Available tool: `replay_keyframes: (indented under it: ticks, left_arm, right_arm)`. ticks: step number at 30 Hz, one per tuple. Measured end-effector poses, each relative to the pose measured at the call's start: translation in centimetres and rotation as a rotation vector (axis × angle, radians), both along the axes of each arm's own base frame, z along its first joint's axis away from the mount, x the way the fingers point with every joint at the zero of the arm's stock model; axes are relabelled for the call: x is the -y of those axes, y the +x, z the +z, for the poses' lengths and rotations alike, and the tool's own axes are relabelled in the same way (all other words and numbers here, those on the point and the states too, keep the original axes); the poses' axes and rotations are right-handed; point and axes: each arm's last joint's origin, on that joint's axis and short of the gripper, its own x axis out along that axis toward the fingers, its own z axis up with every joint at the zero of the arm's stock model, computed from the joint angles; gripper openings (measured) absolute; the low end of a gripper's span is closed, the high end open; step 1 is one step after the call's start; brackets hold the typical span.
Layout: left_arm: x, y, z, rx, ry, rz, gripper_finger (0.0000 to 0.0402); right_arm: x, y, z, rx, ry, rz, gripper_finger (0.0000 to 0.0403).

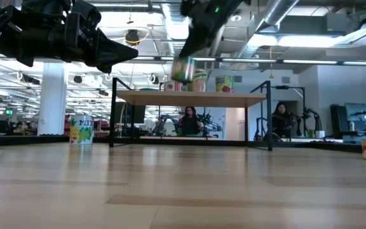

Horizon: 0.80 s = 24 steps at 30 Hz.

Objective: Pick and place cans onto a shelf
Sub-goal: Put the canned peaches on the shelf

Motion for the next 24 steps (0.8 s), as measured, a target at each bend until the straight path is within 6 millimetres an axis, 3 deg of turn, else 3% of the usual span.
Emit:
replay_keyframes:
  ticks: [4, 9, 24]
  left_arm:
    - [0.0, 0.0, 0.0, -0.001, -0.002, 0.000, 0.0006]
    - [0.0, 0.0, 0.0, 0.000, -0.014, -0.001, 0.0006]
    - [0.0, 0.0, 0.0, 0.003, -0.024, -0.005, 0.0006]
  right_arm:
    - [2.2, 1.8, -1.4, -0.044, -0.030, 0.005, 0.0007]
    - [3.4, 3.1, -2.3, -0.063, -0.056, 0.022, 0.0011]
    - [5.1, 3.2, -2.2, -0.021, -0.084, -0.007, 0.0055]
